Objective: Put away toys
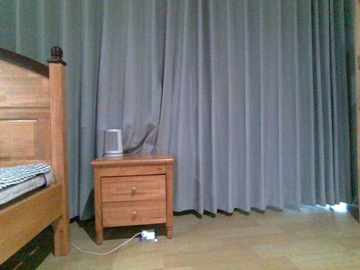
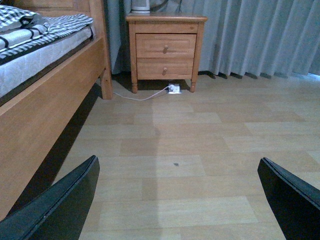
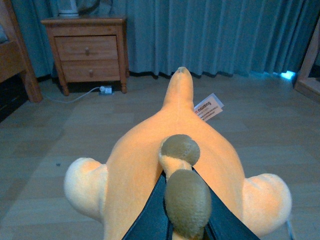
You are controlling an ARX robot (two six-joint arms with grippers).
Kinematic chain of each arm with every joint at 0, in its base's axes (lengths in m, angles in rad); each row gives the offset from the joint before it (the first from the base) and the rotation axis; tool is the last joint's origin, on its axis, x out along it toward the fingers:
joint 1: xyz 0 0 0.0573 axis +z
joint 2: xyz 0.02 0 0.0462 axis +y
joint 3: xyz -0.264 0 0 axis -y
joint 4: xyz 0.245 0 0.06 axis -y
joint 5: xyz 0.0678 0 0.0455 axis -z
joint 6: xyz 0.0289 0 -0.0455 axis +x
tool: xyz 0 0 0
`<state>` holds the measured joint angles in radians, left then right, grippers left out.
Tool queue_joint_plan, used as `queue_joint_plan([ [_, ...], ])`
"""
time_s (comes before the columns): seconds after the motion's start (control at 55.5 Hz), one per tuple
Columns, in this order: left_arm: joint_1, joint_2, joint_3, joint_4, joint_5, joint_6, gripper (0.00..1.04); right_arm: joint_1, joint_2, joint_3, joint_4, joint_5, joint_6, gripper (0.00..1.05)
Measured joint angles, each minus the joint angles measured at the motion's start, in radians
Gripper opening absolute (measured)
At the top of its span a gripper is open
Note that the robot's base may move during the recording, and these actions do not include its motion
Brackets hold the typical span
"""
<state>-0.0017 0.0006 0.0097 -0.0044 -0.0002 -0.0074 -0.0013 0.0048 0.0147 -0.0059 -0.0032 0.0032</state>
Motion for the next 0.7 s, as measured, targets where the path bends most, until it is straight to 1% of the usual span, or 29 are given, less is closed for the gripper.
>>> queue_joint_plan([
  [0.703,0.0,0.0,0.0,0.0,0.001,0.0,0.98,0.0,0.0,0.0,0.0,0.003,0.0,0.06],
])
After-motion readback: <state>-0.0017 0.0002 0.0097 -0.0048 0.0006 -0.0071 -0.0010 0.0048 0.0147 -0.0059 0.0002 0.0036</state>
